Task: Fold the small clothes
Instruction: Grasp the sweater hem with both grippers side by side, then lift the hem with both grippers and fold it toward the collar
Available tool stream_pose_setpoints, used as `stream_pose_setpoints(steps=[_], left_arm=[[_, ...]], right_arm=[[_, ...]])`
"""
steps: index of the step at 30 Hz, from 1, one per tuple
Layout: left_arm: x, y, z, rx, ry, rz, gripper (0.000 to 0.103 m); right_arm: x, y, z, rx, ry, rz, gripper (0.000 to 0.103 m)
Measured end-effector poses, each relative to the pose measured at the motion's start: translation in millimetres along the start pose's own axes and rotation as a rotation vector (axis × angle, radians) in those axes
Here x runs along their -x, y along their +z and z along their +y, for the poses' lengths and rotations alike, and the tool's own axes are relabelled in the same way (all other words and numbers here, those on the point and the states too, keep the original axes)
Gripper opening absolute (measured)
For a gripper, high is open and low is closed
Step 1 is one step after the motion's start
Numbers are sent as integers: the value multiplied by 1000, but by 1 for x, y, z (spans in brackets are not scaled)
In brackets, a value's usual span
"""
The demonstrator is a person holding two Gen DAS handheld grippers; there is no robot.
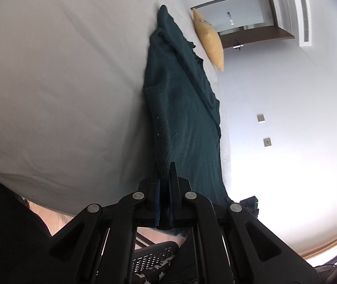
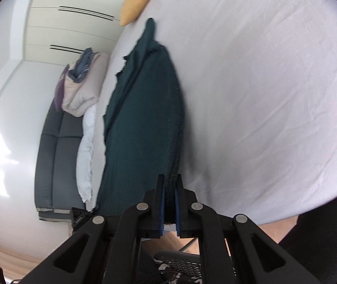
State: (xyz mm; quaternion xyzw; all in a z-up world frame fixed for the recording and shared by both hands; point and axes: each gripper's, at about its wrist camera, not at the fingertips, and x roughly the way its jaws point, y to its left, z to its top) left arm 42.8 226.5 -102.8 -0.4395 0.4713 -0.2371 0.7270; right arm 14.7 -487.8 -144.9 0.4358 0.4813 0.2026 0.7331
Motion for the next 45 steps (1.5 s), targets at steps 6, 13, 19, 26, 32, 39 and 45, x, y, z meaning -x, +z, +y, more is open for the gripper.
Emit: stream_pose_setpoints(steps=[6, 13, 19, 26, 32, 39, 45], left_arm=[[-1, 1, -3, 3, -17, -1, 3], [6, 17, -25, -23, -65, -21, 3], [6, 41, -50, -54, -105, -42, 3], [6, 69, -57, -30, -124, -89, 3], [-5, 107, -69, -32, -125, -129, 3], [-26, 159, -93, -51, -115, -159, 3], [-52, 207, -107, -49, -104, -177, 3]], right_arm=[[-4, 2, 7, 5, -4, 5, 7], [-5, 24, 43, 57, 58, -15, 7], [-20, 47, 85, 120, 98, -5, 7], [-34, 75, 114, 148, 123, -19, 7], [-46, 109, 131, 153, 128, -57, 7], [-65, 154, 146, 154, 123, -87, 7], [-86, 199, 148, 127, 116, -129, 7]])
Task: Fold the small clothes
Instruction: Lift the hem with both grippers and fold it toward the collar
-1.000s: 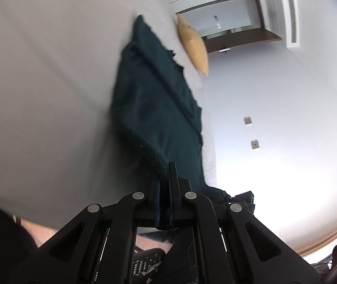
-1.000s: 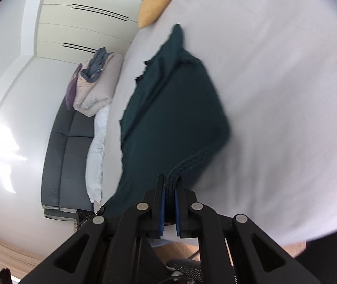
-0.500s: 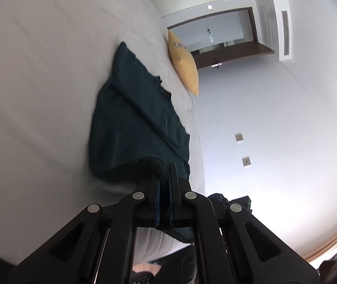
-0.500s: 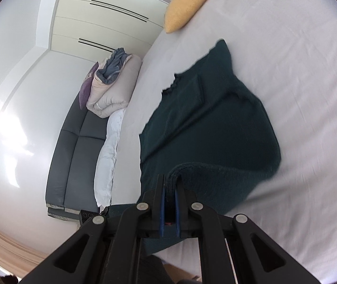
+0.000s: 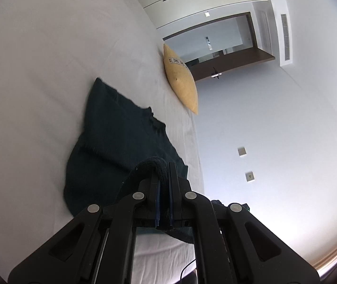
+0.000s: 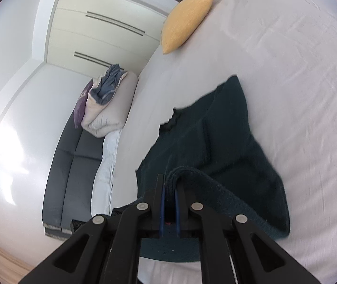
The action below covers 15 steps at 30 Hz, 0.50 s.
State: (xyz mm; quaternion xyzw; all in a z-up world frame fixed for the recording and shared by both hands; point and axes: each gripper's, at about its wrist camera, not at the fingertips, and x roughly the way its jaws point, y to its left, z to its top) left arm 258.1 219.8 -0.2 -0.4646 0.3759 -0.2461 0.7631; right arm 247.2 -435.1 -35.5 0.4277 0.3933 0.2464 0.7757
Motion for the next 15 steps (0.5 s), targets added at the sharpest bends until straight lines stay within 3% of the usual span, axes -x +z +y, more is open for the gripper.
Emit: stream_pose_setpoints(steps=[15], left_arm=[[-92, 91, 18, 46, 99, -23, 3]], right_arm=[[-62, 84, -35, -57, -91, -71, 7]])
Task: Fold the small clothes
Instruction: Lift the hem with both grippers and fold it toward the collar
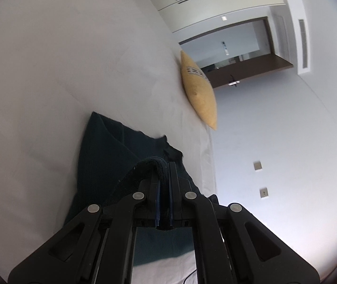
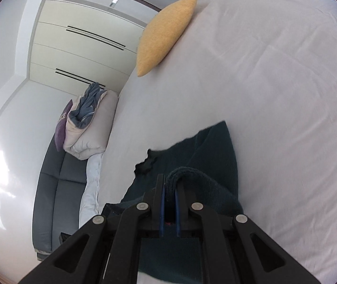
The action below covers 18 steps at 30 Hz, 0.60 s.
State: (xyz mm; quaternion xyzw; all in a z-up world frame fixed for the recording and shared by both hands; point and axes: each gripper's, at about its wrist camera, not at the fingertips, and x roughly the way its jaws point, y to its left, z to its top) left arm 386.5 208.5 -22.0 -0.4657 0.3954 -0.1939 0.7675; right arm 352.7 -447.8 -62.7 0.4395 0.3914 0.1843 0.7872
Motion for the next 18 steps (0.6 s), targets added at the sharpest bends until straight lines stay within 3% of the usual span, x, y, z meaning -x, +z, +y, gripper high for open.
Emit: stream_pose_setpoints(steps=[15, 17, 18], left_arm=[[-92, 51, 47, 110, 91, 22, 4], [-105, 59, 55, 136, 100, 38, 7], [-110, 63, 61, 153, 93, 46, 13]], right_arm=[[-60, 31, -20, -65, -104, 11, 10], [-65, 34, -26, -89, -118, 7, 24], [-66, 37, -29, -108, -116, -3, 30]])
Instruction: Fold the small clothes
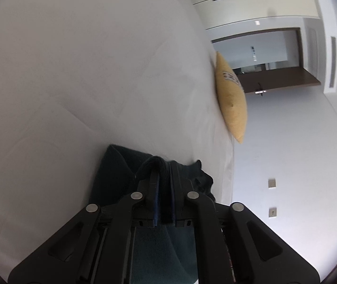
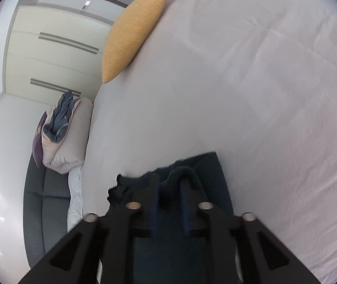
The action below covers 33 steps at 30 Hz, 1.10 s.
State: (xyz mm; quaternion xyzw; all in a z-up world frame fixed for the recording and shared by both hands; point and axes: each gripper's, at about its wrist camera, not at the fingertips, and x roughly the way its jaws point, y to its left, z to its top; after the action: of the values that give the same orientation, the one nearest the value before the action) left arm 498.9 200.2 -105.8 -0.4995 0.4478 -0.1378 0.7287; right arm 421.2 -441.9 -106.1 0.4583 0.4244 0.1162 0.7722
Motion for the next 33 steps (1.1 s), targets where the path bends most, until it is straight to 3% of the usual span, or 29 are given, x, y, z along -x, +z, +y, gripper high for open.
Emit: stream_pose_setpoints(steps=[1, 2, 3, 5, 9, 13, 16, 21, 23, 25, 27, 29, 31, 33], left_arm=[[-3, 3, 4, 14, -6, 6, 19], [-2, 5, 8, 28, -5, -5, 40], [3, 9, 14, 45, -14, -41, 68], [15, 14, 22, 75, -40, -96, 75], [36, 19, 24, 83, -22, -145, 75], [31, 0, -20, -83, 13, -116, 75], [0, -27, -53, -206, 12, -42, 75], [-59, -70, -78, -418, 166, 36, 75], [-73, -79, -74, -465, 239, 31, 73], [-75, -89, -65, -481, 275, 12, 65], [-74, -86, -55, -473, 282, -5, 45], [-69, -79, -45, -469, 286, -17, 35], [-60, -70, -34, -480, 313, -55, 35], [-57, -65, -26, -474, 293, -63, 34]], right_arm=[[1, 2, -2, -12, 0, -13, 45], [3, 4, -4, -23, 9, -35, 51], [5, 5, -3, -20, 11, -47, 52], [9, 6, -3, -3, 2, -59, 54], [22, 0, -2, 14, -34, -92, 55], [32, -14, 19, 87, -12, -111, 55], [23, -35, 46, 160, 43, -44, 55], [-19, -68, 81, 275, 69, 90, 55], [-34, -73, 77, 263, 73, 123, 55], [-45, -70, 61, 203, 62, 139, 54], [-47, -64, 44, 148, 87, 126, 47], [-41, -56, 28, 109, 84, 95, 33], [-33, -46, 15, 89, 65, 57, 23], [-27, -38, 7, 87, 26, 29, 12]])
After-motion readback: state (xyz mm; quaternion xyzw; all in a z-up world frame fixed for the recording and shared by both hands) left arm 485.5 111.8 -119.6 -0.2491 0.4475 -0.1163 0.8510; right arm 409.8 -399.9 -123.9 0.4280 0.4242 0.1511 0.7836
